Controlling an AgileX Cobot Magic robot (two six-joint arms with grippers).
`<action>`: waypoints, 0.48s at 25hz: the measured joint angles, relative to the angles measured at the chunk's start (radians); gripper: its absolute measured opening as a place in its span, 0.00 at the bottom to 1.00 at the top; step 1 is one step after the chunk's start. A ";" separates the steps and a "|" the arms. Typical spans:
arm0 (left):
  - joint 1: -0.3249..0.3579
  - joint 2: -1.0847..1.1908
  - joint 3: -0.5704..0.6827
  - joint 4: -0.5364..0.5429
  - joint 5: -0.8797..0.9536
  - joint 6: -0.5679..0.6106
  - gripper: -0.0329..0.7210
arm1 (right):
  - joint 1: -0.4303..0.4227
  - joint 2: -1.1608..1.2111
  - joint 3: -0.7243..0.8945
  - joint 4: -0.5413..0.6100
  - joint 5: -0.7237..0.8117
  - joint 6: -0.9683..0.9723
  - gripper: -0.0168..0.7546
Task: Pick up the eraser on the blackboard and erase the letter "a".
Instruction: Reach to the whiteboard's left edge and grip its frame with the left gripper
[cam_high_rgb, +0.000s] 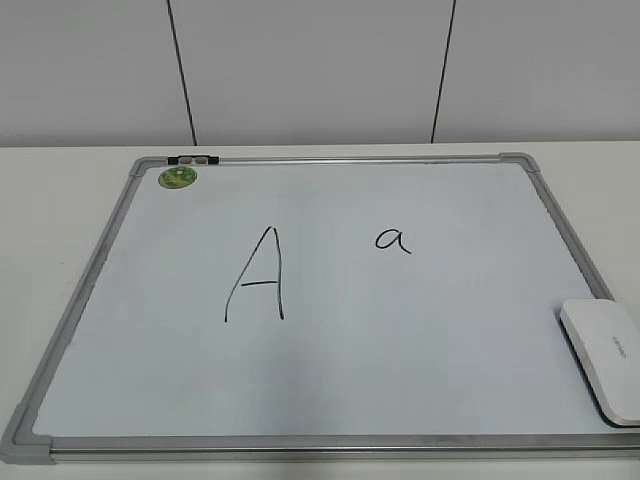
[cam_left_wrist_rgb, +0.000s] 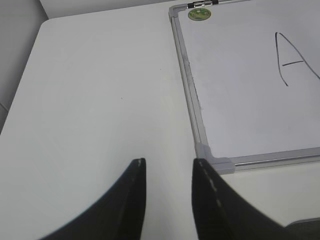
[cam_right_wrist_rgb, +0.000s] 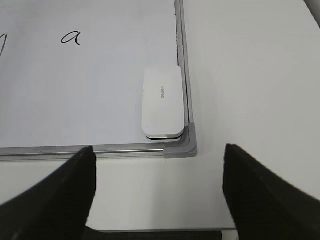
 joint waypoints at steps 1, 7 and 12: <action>0.000 0.000 0.000 0.000 0.000 0.000 0.35 | 0.000 0.000 0.000 0.000 0.000 0.000 0.78; 0.000 0.000 0.000 0.000 0.000 0.000 0.35 | 0.000 0.000 0.000 0.000 0.000 0.000 0.78; 0.000 0.066 -0.005 0.000 -0.002 0.000 0.35 | 0.000 0.000 0.000 0.000 0.000 0.000 0.78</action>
